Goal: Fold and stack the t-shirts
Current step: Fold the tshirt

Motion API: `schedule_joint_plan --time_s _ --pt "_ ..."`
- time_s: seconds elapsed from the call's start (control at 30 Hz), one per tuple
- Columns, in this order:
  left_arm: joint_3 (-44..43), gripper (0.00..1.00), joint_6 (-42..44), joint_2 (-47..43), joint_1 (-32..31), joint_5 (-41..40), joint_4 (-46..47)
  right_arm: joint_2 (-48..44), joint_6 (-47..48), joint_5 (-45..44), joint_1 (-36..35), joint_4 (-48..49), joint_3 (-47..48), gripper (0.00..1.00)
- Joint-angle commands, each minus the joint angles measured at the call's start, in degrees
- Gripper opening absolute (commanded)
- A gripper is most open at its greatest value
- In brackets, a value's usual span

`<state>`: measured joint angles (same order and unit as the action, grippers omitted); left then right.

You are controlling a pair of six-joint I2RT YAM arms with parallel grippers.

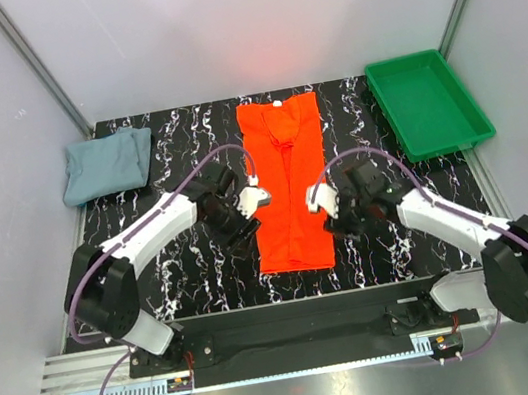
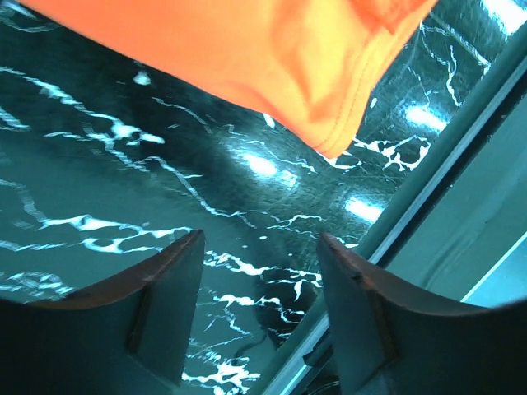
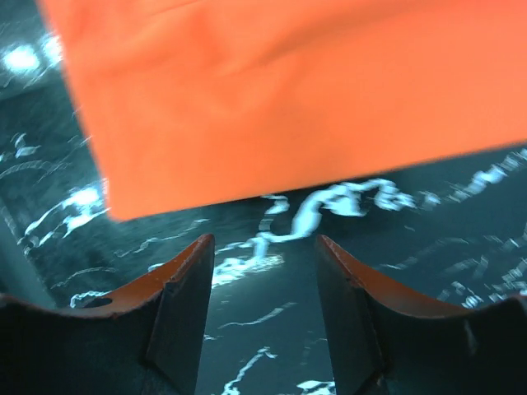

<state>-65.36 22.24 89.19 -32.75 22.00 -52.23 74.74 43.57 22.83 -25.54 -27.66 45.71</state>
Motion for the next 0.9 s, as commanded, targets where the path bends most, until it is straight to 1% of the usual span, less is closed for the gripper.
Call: schedule_joint_plan --time_s 0.0,0.03,0.07,0.1,0.17,0.2,0.27,0.37,0.47,0.5,0.53,0.57,0.6,0.67,0.7,0.77,0.8,0.87 --pt "2.08 0.59 0.42 -0.15 -1.08 3.59 3.18 -5.83 7.49 -4.8 -5.47 4.72 -4.65 0.59" --pt "2.6 0.58 1.65 -1.2 -1.43 1.66 4.05 -6.7 7.49 -5.25 -6.44 4.98 -5.54 0.59" --pt "4.0 0.54 3.32 -1.9 -1.7 0.69 4.41 -8.02 7.23 -5.69 -7.41 4.9 -6.07 0.59" --pt "4.97 0.53 6.64 -2.78 -2.05 -0.45 5.11 -8.47 6.53 -6.56 -8.81 4.9 -6.6 0.59" --pt "8.47 0.53 10.52 -5.68 -2.92 -2.74 7.22 -9.43 4.34 -7.18 -9.44 4.63 -6.43 0.59" --pt "9.54 0.52 13.85 -7.43 -3.37 -3.97 7.92 -9.52 2.59 -7.62 -9.96 4.81 -6.34 0.59" --pt "11.92 0.51 15.89 -8.76 -4.16 -4.42 10.12 -9.53 0.91 -8.15 -10.32 5.51 -6.16 0.59" --pt "11.23 0.51 15.47 -8.86 -4.34 -1.53 9.43 -10.13 0.11 -7.71 -11.28 5.25 -6.51 0.59" --pt "7.37 0.54 11.53 -5.62 -4.16 4.18 5.49 -10.84 0.2 -6.84 -11.9 3.06 -6.17 0.59" --pt "5.7 0.54 10.29 -2.64 -4.07 7.93 2.34 -10.93 -1.54 -6.66 -11.9 2.27 -5.73 0.6" --pt "2.29 0.54 9.15 -1.05 -3.64 9.89 0.91 -10.06 -3.04 -6.22 -11.9 0.08 -3.81 0.6" --pt "0.95 0.54 5.92 1.49 -3.46 11.73 0.03 -9.44 -4.62 -5.87 -11.9 -1.07 -2.66 0.6" --pt "-0.19 0.54 3.8 2.65 -3.28 14.27 -1.02 -8.83 -9.86 -5.87 -11.9 -1.86 -1.43 0.6" --pt "-4.06 0.52 -1.11 5.19 -2.5 17.53 -2.96 -7.33 -16.38 -4.91 -10.94 -3.71 2.87 0.61" --pt "-6.16 0.51 -2.89 7.3 -2.06 20.77 -4.19 -6.81 -21.9 -3.77 -10.33 -4.76 4.46 0.61" --pt "-7.32 0.5 -8.41 8.72 -0.57 23.69 -4.11 -4.96 -28.68 -2.1 -7.78 -6.52 8.76 0.6" --pt "-7.58 0.5 -9.66 9.42 -0.12 26.66 -3.5 -4.17 -35.07 -0.87 -6.55 -7.14 9.91 0.59" --pt "-7.33 0.49 -11.77 9.08 0.06 25.82 -2.1 -1.88 -40.73 1.77 -2.79 -8.2 11.85 0.57"
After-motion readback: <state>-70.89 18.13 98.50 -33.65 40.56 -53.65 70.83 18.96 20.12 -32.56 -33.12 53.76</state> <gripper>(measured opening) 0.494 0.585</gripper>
